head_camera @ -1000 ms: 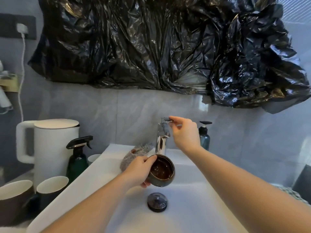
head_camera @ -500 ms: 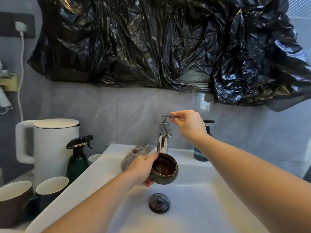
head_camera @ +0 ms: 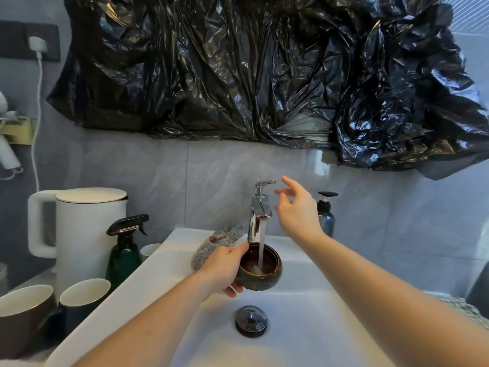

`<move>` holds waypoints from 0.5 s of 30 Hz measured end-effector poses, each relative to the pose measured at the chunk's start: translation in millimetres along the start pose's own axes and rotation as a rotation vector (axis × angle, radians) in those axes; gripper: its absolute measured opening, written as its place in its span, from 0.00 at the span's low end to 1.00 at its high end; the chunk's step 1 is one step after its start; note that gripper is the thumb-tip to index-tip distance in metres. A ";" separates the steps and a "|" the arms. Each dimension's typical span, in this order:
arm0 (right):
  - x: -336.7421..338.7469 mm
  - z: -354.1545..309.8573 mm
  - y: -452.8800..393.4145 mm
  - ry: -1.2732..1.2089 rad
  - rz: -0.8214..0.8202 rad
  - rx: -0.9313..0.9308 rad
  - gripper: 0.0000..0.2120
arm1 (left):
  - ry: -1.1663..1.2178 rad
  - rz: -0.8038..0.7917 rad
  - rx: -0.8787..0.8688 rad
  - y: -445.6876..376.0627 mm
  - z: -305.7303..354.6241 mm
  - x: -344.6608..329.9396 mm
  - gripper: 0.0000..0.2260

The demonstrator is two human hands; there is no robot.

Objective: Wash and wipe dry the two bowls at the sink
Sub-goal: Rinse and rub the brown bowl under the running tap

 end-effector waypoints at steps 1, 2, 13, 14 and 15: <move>1.5 7.2 13.4 -0.065 0.012 -0.061 0.22 | -0.007 -0.002 -0.002 1.4 0.8 0.0 0.22; 1.4 15.2 27.2 -0.116 0.015 -0.130 0.22 | -0.013 -0.002 -0.004 2.9 1.8 0.6 0.22; -10.4 49.6 116.5 0.244 -0.284 -0.186 0.18 | -0.119 0.080 0.064 21.9 11.8 6.1 0.27; -6.9 46.1 118.6 0.250 -0.302 -0.187 0.18 | -0.113 0.089 0.065 24.3 14.9 6.4 0.27; -3.9 45.0 120.3 0.254 -0.310 -0.191 0.18 | -0.109 0.096 0.067 27.1 16.0 5.9 0.28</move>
Point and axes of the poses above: each hand's wrist, its own y-axis away from the middle knuckle, its own x-axis out of the back of the hand, z = x × y, the point moved 8 cm from there along -y, towards the middle knuckle, and after that the axes turned 5 degrees about y, right-handed, at the moved point
